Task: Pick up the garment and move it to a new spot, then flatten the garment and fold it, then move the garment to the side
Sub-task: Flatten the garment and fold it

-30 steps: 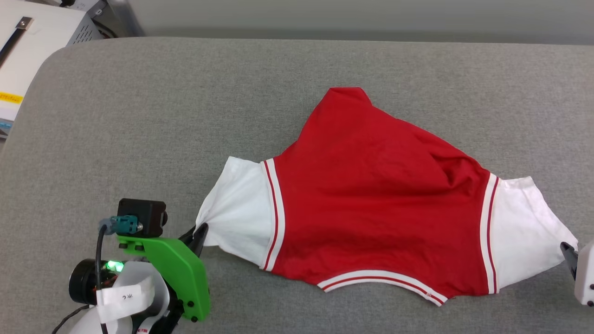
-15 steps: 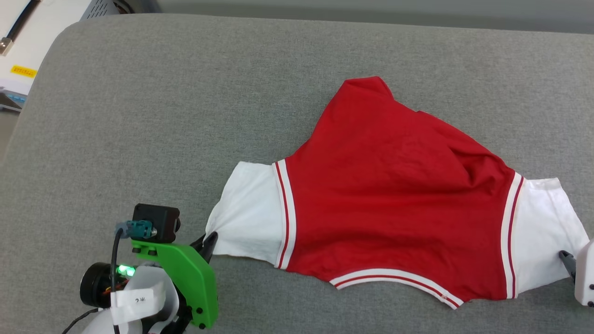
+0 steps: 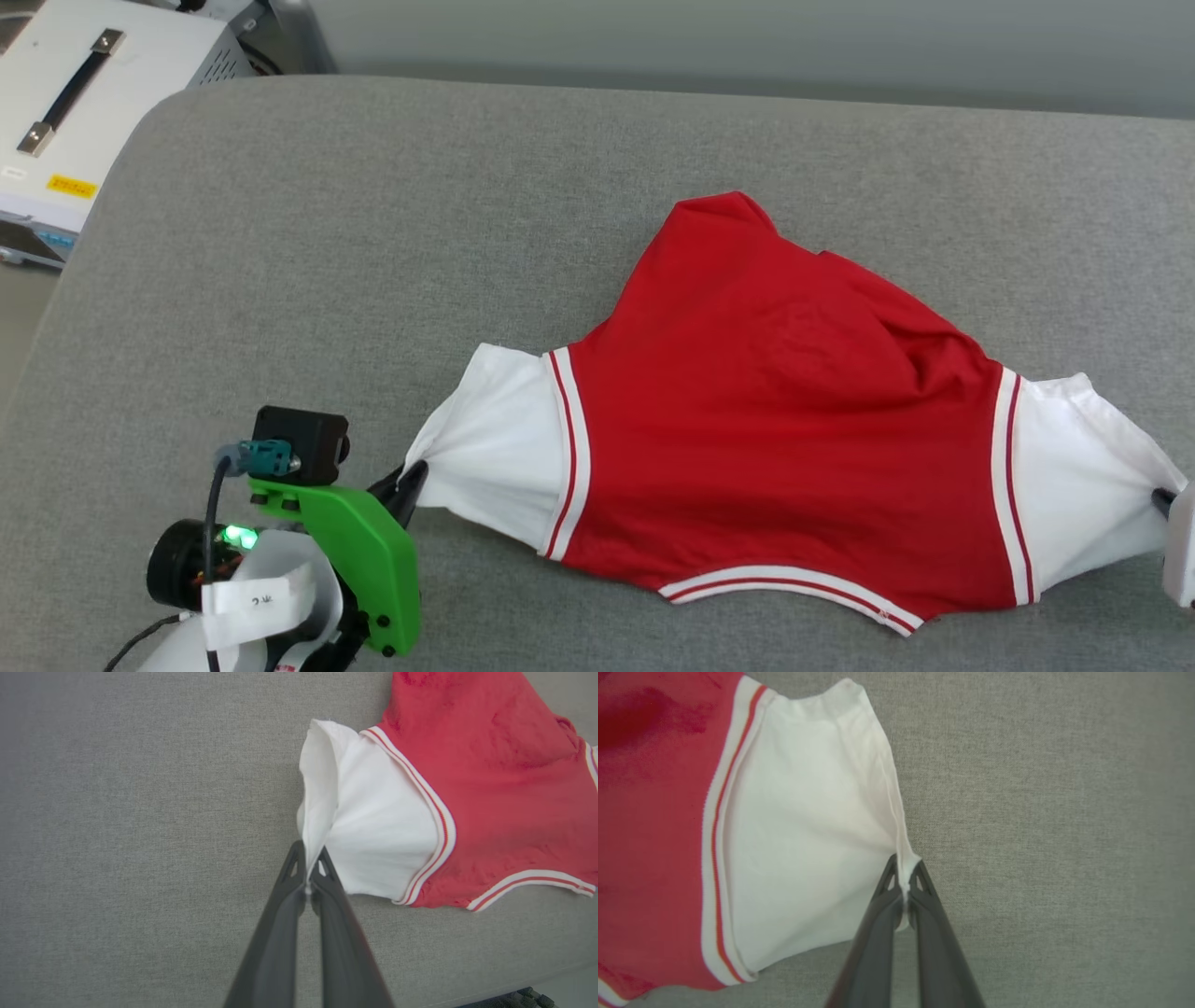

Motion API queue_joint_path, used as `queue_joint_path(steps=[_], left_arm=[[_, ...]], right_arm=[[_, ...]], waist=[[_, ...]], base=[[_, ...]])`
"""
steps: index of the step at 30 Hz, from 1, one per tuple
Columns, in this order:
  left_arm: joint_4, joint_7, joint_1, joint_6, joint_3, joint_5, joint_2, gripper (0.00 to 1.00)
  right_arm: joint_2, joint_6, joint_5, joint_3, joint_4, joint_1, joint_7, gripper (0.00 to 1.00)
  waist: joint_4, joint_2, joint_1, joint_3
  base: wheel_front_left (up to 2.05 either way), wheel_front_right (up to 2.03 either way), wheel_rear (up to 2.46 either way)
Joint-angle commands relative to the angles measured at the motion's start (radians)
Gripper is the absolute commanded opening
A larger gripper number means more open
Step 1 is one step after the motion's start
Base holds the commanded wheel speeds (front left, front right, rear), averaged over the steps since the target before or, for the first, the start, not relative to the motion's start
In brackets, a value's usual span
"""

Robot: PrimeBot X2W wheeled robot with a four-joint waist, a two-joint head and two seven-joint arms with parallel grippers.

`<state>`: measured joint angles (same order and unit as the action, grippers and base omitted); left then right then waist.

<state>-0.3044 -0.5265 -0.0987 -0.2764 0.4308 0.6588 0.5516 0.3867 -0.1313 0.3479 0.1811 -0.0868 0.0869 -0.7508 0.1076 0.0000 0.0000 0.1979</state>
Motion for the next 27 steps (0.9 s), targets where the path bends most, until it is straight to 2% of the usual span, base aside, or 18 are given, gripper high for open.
queue_joint_path(steps=[1, 7, 14, 23, 27], left_arm=[[-0.008, 0.01, -0.013, 0.005, -0.015, 0.002, 0.017, 0.0], [-0.034, 0.024, -0.053, 0.004, -0.069, -0.021, 0.071, 0.0], [-0.102, 0.013, -0.132, 0.033, -0.12, -0.034, 0.141, 0.0], [-0.147, 0.043, -0.297, 0.048, -0.21, -0.043, 0.177, 0.0], [-0.132, 0.042, -0.388, 0.088, -0.234, -0.029, 0.203, 0.0]], right_arm=[[0.019, 0.001, 0.014, 0.009, 0.023, 0.012, 0.004, 0.0], [0.095, 0.001, 0.077, 0.013, 0.126, 0.058, -0.004, 0.0], [0.114, 0.001, 0.128, 0.047, 0.213, 0.207, 0.015, 0.0], [0.106, 0.001, 0.122, 0.062, 0.204, 0.413, 0.019, 0.0], [0.105, 0.001, 0.104, 0.058, 0.167, 0.522, 0.046, 0.0]], waist=[[-0.015, 0.0, 0.0, -0.047], [-0.036, 0.0, 0.0, -0.117], [-0.071, 0.0, 0.0, -0.163], [-0.1, 0.0, 0.0, -0.159], [-0.109, 0.0, 0.0, -0.127]], base=[[0.0, 0.0, 0.0], [0.0, 0.0, 0.0], [0.0, 0.0, 0.0], [0.0, 0.0, 0.0], [0.0, 0.0, 0.0]])
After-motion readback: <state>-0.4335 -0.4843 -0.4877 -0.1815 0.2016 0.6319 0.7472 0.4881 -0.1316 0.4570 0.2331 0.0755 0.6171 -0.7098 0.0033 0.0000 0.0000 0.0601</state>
